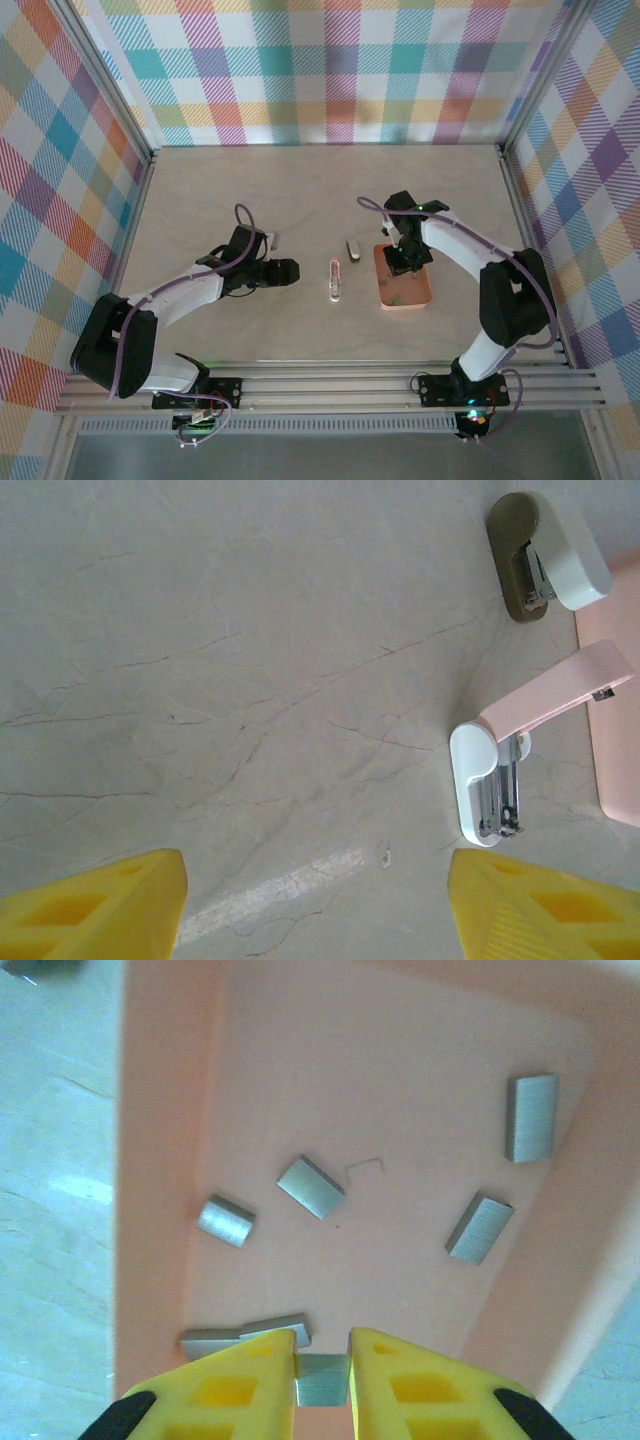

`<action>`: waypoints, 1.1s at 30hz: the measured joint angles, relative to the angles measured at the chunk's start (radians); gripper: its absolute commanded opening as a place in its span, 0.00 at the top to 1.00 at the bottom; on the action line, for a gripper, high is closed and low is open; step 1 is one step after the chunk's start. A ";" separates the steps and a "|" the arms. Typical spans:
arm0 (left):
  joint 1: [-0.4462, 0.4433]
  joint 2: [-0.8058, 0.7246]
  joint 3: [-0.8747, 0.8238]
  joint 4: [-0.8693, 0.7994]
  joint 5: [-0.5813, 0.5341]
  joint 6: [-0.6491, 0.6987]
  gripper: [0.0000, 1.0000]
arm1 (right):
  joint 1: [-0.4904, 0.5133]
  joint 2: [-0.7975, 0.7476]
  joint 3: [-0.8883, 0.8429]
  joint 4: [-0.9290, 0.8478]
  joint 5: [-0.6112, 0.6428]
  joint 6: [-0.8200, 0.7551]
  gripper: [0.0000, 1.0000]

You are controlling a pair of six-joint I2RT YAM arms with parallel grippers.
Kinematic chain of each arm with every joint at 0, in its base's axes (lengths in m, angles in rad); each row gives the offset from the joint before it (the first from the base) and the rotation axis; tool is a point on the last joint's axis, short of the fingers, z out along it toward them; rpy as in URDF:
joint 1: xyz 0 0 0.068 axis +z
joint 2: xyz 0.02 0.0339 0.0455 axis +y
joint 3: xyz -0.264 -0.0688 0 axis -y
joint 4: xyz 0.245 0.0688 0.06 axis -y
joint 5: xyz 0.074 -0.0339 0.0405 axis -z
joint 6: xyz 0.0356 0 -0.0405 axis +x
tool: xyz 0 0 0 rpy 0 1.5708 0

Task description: Load the staples into the stapler

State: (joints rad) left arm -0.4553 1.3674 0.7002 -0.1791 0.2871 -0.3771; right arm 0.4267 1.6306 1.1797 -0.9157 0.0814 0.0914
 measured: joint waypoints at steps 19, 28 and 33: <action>0.000 -0.048 -0.067 0.157 -0.028 -0.032 0.30 | 0.180 -0.247 -0.180 0.288 0.037 0.326 0.80; 0.000 -0.048 -0.146 0.266 -0.064 -0.072 0.28 | 0.357 -0.284 -0.244 0.365 0.156 0.481 0.79; 0.000 -0.053 -0.189 0.315 -0.064 -0.076 0.27 | 0.442 -0.249 -0.242 0.384 0.208 0.546 0.80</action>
State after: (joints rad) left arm -0.4553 1.3148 0.5114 0.1356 0.2234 -0.4530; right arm 0.8688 1.3819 0.9375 -0.5320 0.2897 0.6373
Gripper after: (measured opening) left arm 0.727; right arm 0.205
